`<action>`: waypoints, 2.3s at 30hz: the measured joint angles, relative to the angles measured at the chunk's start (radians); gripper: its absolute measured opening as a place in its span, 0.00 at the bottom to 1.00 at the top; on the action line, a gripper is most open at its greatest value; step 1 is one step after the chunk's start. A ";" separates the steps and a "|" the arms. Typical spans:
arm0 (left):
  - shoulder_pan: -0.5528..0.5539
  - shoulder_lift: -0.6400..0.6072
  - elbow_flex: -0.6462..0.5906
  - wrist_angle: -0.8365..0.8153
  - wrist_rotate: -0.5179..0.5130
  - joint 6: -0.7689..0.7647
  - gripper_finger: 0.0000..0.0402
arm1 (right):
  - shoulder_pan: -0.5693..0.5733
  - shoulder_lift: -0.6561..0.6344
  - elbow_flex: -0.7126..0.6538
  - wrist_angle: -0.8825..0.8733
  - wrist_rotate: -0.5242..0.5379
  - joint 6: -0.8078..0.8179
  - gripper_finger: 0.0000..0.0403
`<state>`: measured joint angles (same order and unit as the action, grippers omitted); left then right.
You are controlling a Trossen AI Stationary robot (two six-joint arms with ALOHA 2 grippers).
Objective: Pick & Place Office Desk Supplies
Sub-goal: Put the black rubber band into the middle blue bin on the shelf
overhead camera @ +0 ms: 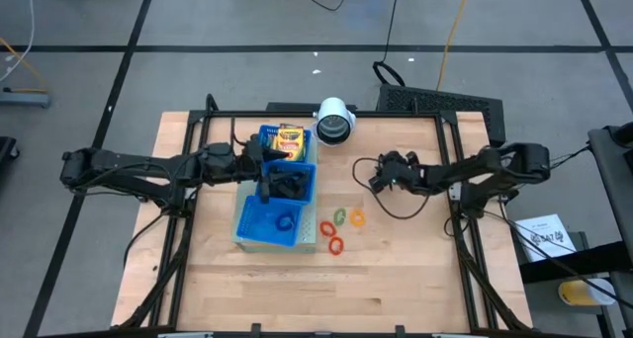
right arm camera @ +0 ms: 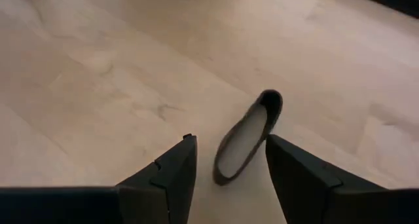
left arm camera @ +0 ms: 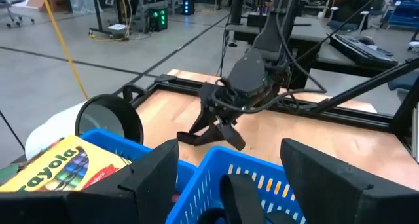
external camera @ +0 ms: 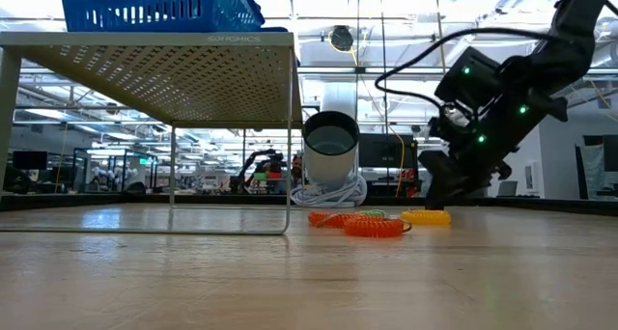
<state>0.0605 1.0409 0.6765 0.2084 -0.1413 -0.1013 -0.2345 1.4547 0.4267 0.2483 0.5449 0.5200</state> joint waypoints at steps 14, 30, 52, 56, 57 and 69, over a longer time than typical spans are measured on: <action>0.000 0.000 0.000 0.002 0.000 0.002 0.67 | -0.055 0.074 0.002 0.089 -0.112 -0.058 0.15; 0.000 0.000 0.000 0.002 0.000 -0.008 0.67 | 0.033 0.070 -0.001 0.331 -0.173 -0.312 0.02; 0.000 0.000 0.000 0.004 0.000 0.018 0.67 | 0.135 -0.263 -0.027 0.504 -0.524 -0.461 0.01; 0.000 0.000 0.000 0.005 0.000 0.018 0.67 | 0.167 -0.391 -0.076 0.504 -0.524 -0.468 0.01; 0.000 0.000 0.000 0.006 0.000 0.018 0.67 | 0.175 -0.421 -0.089 0.506 -0.524 -0.471 0.01; -0.014 0.089 -0.001 0.228 0.070 -0.027 0.67 | 0.205 -0.526 -0.201 0.673 -0.521 -0.481 0.01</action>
<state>0.0467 1.1294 0.6758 0.4363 -0.0711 -0.1288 -0.0296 0.9288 0.2260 0.9216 0.0235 0.0395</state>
